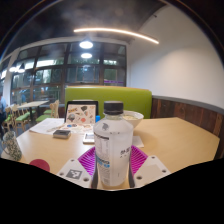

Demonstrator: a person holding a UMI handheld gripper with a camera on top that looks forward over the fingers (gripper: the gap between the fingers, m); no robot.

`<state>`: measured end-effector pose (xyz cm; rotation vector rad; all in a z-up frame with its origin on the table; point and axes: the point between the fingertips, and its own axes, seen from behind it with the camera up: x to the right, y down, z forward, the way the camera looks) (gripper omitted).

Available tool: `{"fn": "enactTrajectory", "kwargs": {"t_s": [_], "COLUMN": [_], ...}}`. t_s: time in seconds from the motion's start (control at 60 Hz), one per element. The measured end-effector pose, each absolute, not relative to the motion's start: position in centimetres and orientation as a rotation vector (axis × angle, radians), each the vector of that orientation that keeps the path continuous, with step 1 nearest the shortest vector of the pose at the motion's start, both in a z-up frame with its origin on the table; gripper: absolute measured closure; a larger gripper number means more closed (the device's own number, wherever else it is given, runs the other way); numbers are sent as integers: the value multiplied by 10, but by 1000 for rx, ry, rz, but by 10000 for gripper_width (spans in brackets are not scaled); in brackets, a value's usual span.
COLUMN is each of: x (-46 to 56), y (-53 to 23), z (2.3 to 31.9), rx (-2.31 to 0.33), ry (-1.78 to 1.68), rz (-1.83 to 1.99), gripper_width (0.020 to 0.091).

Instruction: Pour water

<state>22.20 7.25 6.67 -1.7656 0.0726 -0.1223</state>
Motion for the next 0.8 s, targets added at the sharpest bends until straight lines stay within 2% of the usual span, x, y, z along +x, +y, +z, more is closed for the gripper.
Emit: {"fn": "enactTrajectory", "kwargs": {"t_s": [0.067, 0.15, 0.217, 0.35, 0.433, 0.617, 0.8], "x": [223, 213, 192, 133, 83, 2, -43], "y": [72, 63, 55, 47, 41, 40, 48], "z": [66, 85, 111, 181, 204, 208, 191], "rx": [-1782, -1776, -1753, -1628, -1545, -1281, -947], "ry": [40, -59, -187, -501, -721, -1237, -1580], "rz": [-204, -336, -440, -728, -920, -1396, -1773], "gripper_width": [692, 692, 691, 693, 693, 693, 690]}}
